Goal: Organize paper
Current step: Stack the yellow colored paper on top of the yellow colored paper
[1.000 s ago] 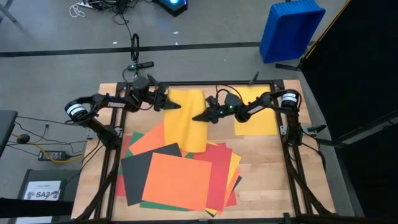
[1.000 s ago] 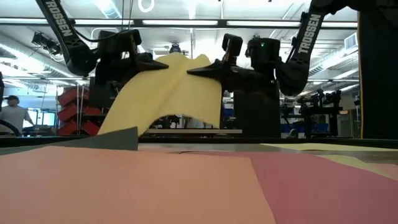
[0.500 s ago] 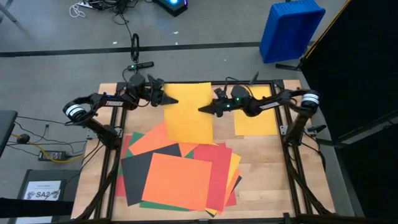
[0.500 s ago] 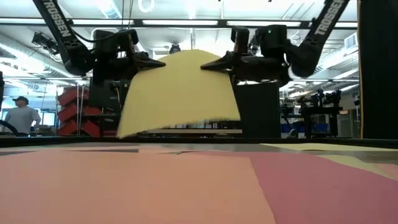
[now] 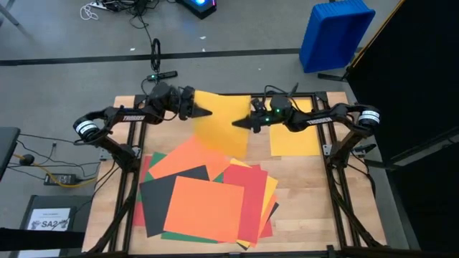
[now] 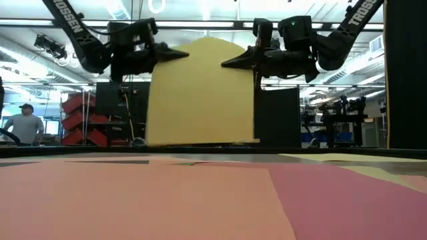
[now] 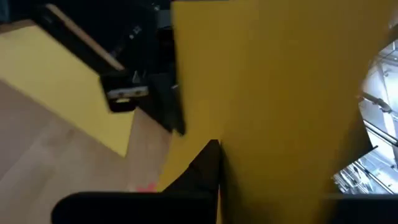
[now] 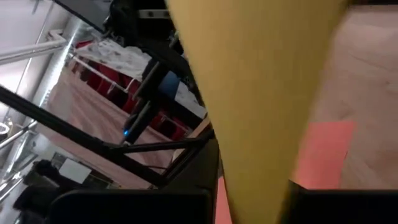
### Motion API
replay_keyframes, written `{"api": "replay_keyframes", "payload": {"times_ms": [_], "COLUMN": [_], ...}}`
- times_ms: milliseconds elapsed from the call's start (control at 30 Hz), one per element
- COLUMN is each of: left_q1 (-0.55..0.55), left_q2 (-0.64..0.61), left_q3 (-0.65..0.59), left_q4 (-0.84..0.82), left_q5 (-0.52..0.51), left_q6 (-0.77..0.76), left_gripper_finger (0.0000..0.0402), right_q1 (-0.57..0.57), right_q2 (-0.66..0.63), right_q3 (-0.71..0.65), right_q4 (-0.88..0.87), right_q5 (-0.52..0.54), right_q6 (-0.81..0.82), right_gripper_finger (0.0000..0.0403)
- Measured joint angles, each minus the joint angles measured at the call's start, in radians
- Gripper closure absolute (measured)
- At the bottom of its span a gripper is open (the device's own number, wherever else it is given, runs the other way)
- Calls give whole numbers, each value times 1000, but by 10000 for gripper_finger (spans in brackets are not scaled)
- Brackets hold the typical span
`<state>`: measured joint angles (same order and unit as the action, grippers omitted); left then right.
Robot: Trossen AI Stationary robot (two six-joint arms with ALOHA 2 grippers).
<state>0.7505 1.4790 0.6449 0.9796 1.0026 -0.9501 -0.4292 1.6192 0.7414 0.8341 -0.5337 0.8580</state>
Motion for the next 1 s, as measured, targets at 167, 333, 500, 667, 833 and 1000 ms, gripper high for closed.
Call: {"api": "replay_keyframes", "payload": {"times_ms": [167, 333, 500, 667, 833, 1000], "left_q1": [-20, -20, -22, -50, -116, -167], "left_q2": [0, 0, 0, 40, 150, 264], "left_q3": [70, 89, 90, 110, 198, 313], "left_q4": [-101, -162, -170, -171, -171, -164], "left_q5": [-46, -90, -153, -197, -210, -223], "left_q6": [22, 55, 62, 61, 60, 53], "left_gripper_finger": [402, 401, 402, 402, 402, 402], "right_q1": [-19, -26, -31, -39, -38, -39], "right_q2": [-46, -151, -276, -358, -372, -379], "right_q3": [0, 0, 0, 0, 0, 0], "right_q4": [-41, -186, -387, -514, -556, -575], "right_q5": [14, 56, 117, 165, 180, 201], "right_q6": [0, -61, -126, -149, -155, -163], "right_gripper_finger": [403, 403, 403, 403, 403, 403]}}
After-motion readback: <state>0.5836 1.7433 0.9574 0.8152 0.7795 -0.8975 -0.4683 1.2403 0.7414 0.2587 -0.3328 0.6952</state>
